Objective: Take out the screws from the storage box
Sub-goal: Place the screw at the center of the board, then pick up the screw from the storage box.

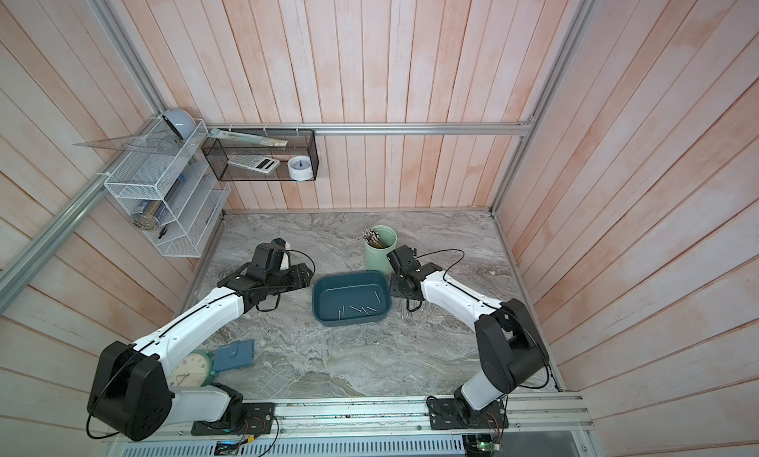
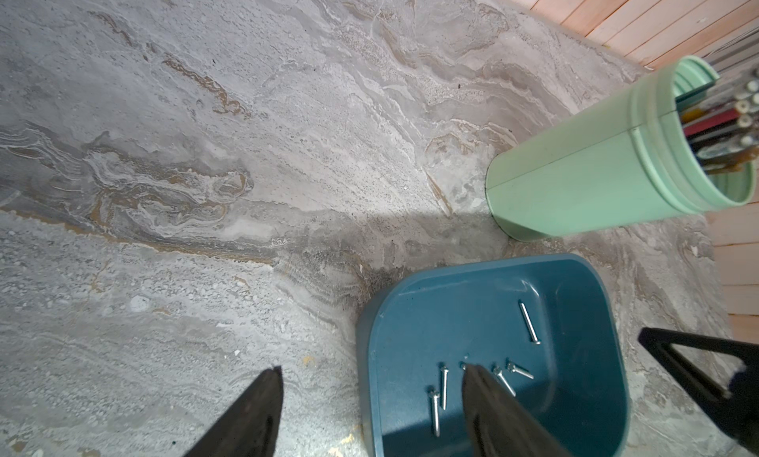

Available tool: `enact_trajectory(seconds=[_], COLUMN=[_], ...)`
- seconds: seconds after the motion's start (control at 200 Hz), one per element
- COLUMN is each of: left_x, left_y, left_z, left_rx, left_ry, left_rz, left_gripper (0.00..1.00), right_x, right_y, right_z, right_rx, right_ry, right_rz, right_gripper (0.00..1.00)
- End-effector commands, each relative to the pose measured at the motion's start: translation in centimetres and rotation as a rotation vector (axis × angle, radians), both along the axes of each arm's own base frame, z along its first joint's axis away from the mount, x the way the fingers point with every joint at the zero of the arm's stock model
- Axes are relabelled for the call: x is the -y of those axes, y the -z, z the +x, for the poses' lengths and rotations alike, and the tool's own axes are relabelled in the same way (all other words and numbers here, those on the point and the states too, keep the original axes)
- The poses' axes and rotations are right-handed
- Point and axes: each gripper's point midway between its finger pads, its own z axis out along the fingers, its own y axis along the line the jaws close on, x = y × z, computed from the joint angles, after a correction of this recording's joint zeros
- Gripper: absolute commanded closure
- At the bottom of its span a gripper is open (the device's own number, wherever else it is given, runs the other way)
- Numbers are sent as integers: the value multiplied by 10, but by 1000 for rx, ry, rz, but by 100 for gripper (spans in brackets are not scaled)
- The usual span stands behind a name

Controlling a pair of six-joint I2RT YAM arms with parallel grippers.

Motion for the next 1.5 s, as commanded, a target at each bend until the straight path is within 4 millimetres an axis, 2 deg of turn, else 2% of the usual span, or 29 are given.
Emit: enact_trajectory(seconds=[0.0,0.095,0.205,0.3,0.435,0.675,0.855,1.14,1.495], left_x=[2,2,1,2,2,1,0,0,-1], left_y=[-11,-12,-12,-11,-10,-10,-11,-11,-11], left_z=[4,4,4,4,3,4,4,4,4], left_rx=[24,26,30,28,24,26,27,29,29], left_ry=[6,5,3,4,5,2,0,0,-2], left_rz=[-5,-6,-6,-8,-6,-4,-1,3,3], left_gripper=[26,26,26,26,26,26,26,26,26], right_x=[-19,-35,-54,-78,-99,-101,-96,-82,-78], right_y=[-24,-29,-28,-27,-12,20,41,52,85], right_z=[-8,-11,-16,-19,-20,-15,-13,-8,-12], right_rx=[-9,-2,-33,-34,-80,-180,-240,-257,-326], right_ry=[-111,-150,-221,-305,-359,-352,-316,-267,-244], right_rz=[90,114,22,-63,-104,-166,-218,-264,-273], right_gripper=[76,79,79,78,78,78,78,75,75])
